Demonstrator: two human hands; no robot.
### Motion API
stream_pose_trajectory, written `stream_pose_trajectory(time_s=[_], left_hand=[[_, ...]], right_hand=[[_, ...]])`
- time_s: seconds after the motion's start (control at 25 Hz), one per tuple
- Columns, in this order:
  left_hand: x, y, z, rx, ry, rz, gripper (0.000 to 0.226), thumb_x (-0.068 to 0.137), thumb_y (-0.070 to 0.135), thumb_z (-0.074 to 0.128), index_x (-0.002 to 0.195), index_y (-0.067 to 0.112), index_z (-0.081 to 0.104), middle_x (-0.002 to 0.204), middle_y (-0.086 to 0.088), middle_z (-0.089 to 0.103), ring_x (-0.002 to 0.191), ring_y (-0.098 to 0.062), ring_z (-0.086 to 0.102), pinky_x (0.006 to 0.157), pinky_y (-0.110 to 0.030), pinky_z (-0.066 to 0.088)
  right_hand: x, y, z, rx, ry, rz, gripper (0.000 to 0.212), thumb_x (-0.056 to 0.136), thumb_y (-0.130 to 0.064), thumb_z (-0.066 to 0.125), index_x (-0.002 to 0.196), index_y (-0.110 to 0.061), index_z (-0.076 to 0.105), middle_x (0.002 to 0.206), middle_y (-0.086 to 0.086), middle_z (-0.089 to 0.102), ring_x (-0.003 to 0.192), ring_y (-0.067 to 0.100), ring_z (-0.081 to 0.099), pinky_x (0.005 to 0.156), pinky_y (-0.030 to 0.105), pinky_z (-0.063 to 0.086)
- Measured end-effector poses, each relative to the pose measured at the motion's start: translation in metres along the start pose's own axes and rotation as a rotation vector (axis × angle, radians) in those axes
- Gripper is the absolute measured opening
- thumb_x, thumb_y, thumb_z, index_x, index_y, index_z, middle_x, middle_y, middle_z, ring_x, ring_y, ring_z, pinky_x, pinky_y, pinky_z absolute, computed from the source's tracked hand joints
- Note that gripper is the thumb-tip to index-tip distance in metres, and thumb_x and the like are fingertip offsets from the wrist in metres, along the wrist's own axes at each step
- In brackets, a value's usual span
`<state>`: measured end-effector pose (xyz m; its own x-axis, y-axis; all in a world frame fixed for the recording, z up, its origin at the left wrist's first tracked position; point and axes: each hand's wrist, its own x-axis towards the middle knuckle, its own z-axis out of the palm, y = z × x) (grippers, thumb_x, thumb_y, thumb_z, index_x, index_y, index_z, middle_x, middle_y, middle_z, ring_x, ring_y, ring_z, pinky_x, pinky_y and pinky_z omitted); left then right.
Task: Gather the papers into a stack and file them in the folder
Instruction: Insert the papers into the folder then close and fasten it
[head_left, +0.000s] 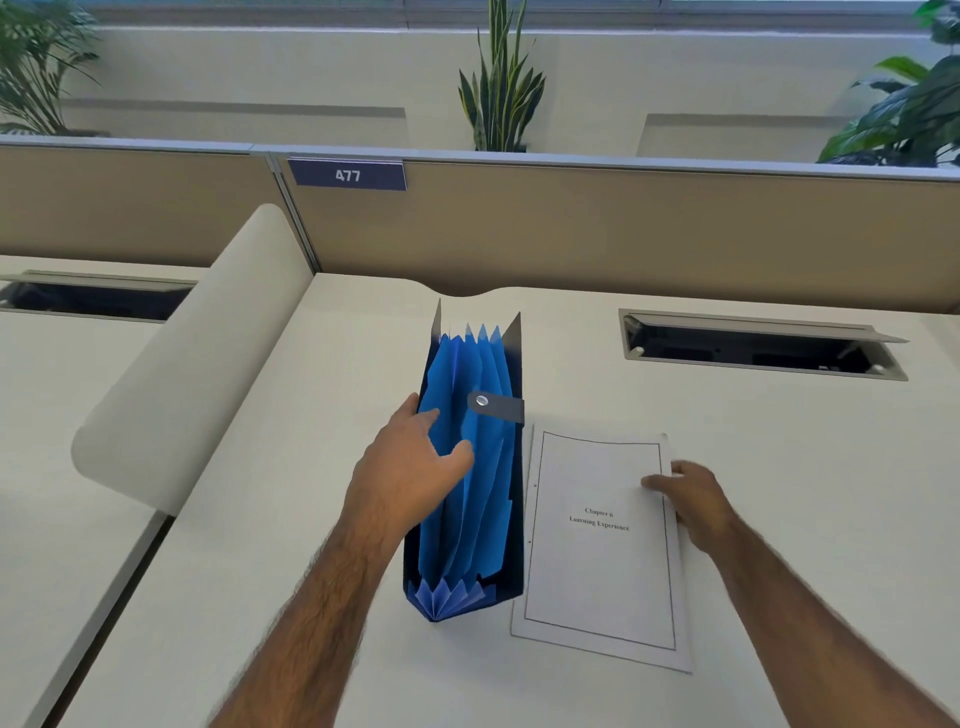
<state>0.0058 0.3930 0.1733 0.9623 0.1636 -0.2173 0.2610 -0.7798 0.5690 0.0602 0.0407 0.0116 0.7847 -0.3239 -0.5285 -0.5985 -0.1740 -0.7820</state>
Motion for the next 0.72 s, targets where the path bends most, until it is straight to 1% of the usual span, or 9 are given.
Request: stream_pose_trajectory(time_s=[0.08,0.16,0.24,0.32,0.44,0.48,0.56,0.64,0.72], left_hand=[[-0.001,0.002,0.001,-0.029,0.005,0.04,0.043,0.085,0.037,0.054,0.126,0.029,0.065,0.137,0.008,0.059,0.102,-0.012,0.066,0.086,-0.037,0.057],[0.0,0.004,0.002,-0.015,0.046,0.046,0.015,0.089,0.029,0.055,0.1,0.027,0.065,0.106,0.005,0.067,0.072,-0.008,0.061,0.063,-0.029,0.05],[0.0,0.006,0.003,-0.004,0.087,0.011,0.014,0.093,0.03,0.059,0.099,0.018,0.063,0.081,0.006,0.065,0.06,-0.01,0.057,0.056,-0.028,0.044],[0.0,0.007,0.003,-0.017,0.115,0.004,0.011,0.094,0.026,0.061,0.089,0.018,0.057,0.071,0.004,0.06,0.058,-0.013,0.056,0.053,-0.03,0.046],[-0.001,0.006,0.001,-0.083,0.119,0.006,0.011,0.095,0.012,0.055,0.091,0.02,0.049,0.078,-0.001,0.059,0.059,-0.015,0.053,0.054,-0.033,0.048],[-0.001,0.006,0.0,-0.106,0.106,0.01,0.015,0.095,0.008,0.051,0.103,0.021,0.05,0.084,-0.001,0.061,0.061,-0.015,0.055,0.055,-0.034,0.051],[-0.002,0.006,-0.002,-0.152,0.071,0.038,0.049,0.097,0.003,0.046,0.139,0.029,0.041,0.108,0.004,0.063,0.075,-0.016,0.063,0.063,-0.035,0.058],[-0.003,0.006,-0.003,-0.23,0.034,0.049,0.074,0.099,0.002,0.045,0.157,0.04,0.019,0.126,0.013,0.054,0.089,-0.017,0.067,0.07,-0.032,0.06],[-0.002,0.006,-0.003,-0.309,0.014,0.044,0.078,0.099,0.003,0.044,0.16,0.041,0.013,0.14,0.013,0.052,0.089,-0.016,0.068,0.065,-0.022,0.057]], right_hand=[[-0.014,0.01,-0.005,-0.014,-0.054,0.052,0.018,0.085,0.0,0.07,0.1,0.009,0.066,0.088,0.023,0.068,0.074,0.032,0.065,0.069,0.042,0.05],[-0.032,0.018,-0.005,-0.048,-0.079,0.049,0.015,0.088,0.0,0.066,0.099,0.011,0.065,0.086,0.024,0.068,0.071,0.032,0.066,0.066,0.041,0.054],[-0.052,0.022,0.002,-0.073,-0.117,0.03,0.012,0.092,0.0,0.062,0.1,0.008,0.067,0.09,0.025,0.073,0.074,0.037,0.072,0.062,0.04,0.06],[-0.072,0.02,0.012,-0.1,-0.106,-0.021,0.012,0.094,-0.001,0.057,0.097,0.003,0.068,0.092,0.026,0.074,0.083,0.042,0.074,0.067,0.049,0.063],[-0.089,-0.014,0.009,-0.273,0.1,-0.295,0.02,0.096,-0.003,0.056,0.077,0.001,0.06,0.071,0.018,0.063,0.07,0.034,0.063,0.062,0.049,0.053],[-0.093,-0.036,0.002,-0.337,0.177,-0.398,0.025,0.095,-0.003,0.056,0.071,0.0,0.056,0.066,0.016,0.058,0.068,0.032,0.058,0.061,0.044,0.046],[-0.103,-0.088,-0.02,-0.399,0.298,-0.545,0.028,0.095,-0.006,0.055,0.068,0.0,0.052,0.063,0.017,0.055,0.065,0.032,0.053,0.06,0.041,0.039],[-0.12,-0.145,-0.045,-0.374,0.386,-0.642,0.026,0.094,-0.013,0.054,0.072,0.0,0.053,0.066,0.024,0.059,0.062,0.034,0.052,0.058,0.044,0.044],[-0.143,-0.198,-0.065,-0.284,0.447,-0.705,0.024,0.092,-0.021,0.055,0.079,-0.002,0.061,0.076,0.029,0.066,0.064,0.044,0.06,0.06,0.048,0.054]])
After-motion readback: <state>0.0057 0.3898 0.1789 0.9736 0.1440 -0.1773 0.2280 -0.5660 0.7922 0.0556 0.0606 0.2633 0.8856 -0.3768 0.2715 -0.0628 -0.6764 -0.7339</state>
